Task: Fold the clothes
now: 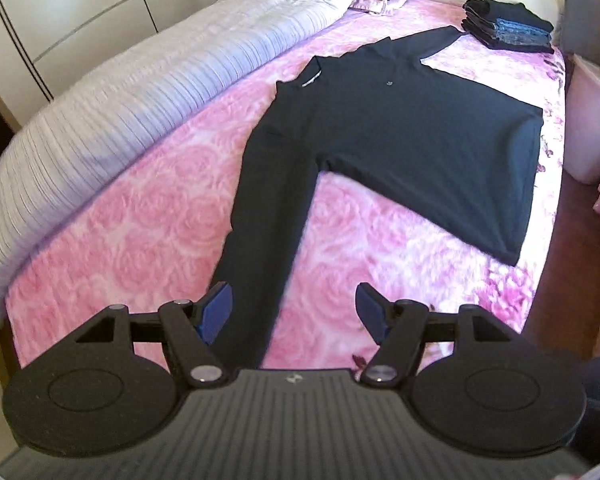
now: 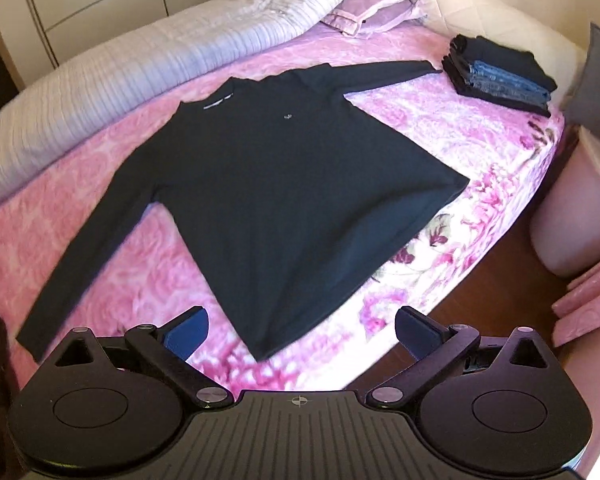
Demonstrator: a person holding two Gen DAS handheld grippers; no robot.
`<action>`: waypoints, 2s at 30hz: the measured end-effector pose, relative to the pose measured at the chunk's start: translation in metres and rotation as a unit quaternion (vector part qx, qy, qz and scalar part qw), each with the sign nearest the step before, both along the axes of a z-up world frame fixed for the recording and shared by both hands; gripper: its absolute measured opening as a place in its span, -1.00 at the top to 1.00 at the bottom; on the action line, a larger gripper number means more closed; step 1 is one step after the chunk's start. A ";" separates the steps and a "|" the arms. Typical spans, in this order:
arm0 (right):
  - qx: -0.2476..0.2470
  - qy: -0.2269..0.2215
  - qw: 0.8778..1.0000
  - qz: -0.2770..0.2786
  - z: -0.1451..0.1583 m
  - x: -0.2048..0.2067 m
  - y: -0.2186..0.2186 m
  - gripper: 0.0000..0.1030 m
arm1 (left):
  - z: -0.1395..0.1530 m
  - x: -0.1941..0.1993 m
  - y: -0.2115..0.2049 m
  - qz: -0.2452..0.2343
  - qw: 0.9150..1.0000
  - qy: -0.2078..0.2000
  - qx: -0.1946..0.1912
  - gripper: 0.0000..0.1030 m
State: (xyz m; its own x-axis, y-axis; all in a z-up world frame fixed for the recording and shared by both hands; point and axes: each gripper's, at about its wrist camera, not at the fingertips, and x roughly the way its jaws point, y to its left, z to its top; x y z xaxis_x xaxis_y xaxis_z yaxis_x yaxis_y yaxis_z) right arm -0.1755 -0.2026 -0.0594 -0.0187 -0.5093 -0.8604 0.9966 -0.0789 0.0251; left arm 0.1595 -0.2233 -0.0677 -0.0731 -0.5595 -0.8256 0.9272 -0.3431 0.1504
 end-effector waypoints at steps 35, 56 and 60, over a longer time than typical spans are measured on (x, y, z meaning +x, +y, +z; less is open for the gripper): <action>0.025 0.060 0.969 0.239 -0.035 0.095 -0.022 -0.97 | -0.011 0.056 0.022 0.116 0.993 -0.024 0.013 -0.26; -0.094 0.163 0.659 0.729 -0.218 0.366 0.016 0.10 | -0.066 0.151 0.093 0.232 0.970 -0.064 0.034 -0.27; -0.109 0.189 0.621 0.753 -0.263 0.401 0.018 0.16 | -0.084 0.165 0.089 0.237 0.969 -0.050 0.039 -0.27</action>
